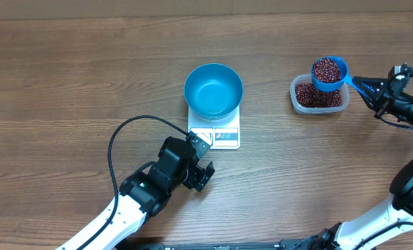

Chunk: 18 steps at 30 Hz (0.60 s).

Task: Scoop item into bowl and weigh 150g on scale
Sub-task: 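Lift the bean-filled scoop out of the tub with the right gripper, then carry the filled scoop over the blue bowl with the right gripper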

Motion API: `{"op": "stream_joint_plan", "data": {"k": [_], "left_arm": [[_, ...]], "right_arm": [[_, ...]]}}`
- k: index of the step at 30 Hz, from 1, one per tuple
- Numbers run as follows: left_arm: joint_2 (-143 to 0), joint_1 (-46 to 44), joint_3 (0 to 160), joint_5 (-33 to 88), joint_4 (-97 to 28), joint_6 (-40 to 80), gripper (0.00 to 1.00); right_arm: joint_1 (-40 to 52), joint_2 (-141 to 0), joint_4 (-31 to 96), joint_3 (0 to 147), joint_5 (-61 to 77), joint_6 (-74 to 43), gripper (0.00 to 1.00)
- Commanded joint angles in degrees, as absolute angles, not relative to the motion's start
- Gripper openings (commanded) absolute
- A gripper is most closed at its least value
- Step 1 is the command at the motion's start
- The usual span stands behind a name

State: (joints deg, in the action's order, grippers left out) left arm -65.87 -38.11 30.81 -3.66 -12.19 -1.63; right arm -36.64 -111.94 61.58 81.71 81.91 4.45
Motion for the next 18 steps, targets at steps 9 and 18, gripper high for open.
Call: {"op": "stream_joint_plan", "data": {"k": [9,18], "left_arm": [[-65.89,-37.89,32.14,-2.98,-12.16,-1.13,0.99],[-65.89,-37.89,32.14,-8.43,-12.97,-1.30,1.00]], "right_arm": [[-33.89,-109.60,61.89,85.91,85.82,4.34,0.04],[-33.69,-109.60,62.33,85.91,85.82,4.36,0.04]]}}
